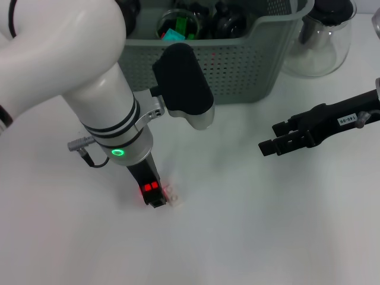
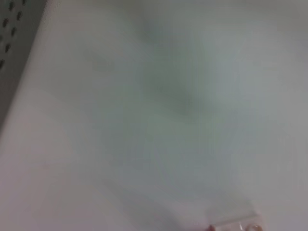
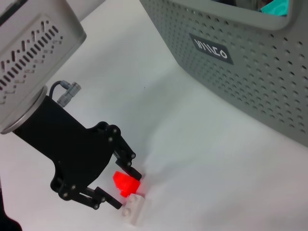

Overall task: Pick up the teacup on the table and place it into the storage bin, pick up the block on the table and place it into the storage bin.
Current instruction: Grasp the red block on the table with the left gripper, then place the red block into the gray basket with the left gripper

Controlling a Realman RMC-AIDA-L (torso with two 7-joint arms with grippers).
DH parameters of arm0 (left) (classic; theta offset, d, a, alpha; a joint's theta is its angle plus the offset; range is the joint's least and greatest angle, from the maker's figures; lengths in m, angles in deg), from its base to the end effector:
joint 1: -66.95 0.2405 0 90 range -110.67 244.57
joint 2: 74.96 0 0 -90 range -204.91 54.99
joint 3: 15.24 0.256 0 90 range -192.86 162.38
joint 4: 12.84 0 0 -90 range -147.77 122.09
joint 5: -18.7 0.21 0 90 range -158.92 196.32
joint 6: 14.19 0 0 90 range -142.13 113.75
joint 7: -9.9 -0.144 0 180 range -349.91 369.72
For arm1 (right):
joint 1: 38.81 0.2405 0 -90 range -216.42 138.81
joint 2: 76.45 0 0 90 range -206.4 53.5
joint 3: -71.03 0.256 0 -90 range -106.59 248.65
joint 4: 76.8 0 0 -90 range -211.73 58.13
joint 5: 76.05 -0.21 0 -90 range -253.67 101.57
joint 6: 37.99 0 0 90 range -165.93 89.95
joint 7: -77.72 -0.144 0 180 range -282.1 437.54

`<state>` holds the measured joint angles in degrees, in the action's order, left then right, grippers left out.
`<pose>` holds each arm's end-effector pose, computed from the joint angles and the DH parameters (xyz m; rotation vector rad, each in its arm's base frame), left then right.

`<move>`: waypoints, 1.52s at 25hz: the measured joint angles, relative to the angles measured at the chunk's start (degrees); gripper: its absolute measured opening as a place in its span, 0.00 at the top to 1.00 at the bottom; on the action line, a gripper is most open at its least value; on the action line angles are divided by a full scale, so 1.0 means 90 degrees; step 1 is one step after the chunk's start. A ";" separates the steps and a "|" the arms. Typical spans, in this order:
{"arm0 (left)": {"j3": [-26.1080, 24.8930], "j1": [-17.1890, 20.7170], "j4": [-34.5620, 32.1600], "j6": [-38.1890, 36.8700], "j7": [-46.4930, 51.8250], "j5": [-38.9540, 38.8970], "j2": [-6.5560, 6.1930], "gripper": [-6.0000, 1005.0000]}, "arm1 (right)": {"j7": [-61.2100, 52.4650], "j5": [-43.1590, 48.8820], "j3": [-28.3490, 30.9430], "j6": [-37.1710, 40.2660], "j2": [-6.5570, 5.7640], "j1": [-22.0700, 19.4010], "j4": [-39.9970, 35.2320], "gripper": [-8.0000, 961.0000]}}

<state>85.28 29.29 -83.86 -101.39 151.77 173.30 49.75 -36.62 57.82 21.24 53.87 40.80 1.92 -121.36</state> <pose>-0.1607 0.3122 -0.0897 -2.8139 -0.4439 0.9113 0.2269 0.3574 -0.0043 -2.9044 1.0838 0.0912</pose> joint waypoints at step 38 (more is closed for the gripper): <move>-0.2347 0.0300 -0.3037 -0.1663 0.0237 -0.0831 -0.0028 0.71 | -0.0116 -0.0002 0.0005 -0.0004 -0.0076 0.0010 -0.0048 0.15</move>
<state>64.15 31.99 -111.19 -116.36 153.91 165.82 49.50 -37.67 57.81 21.28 53.84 40.11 2.02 -121.79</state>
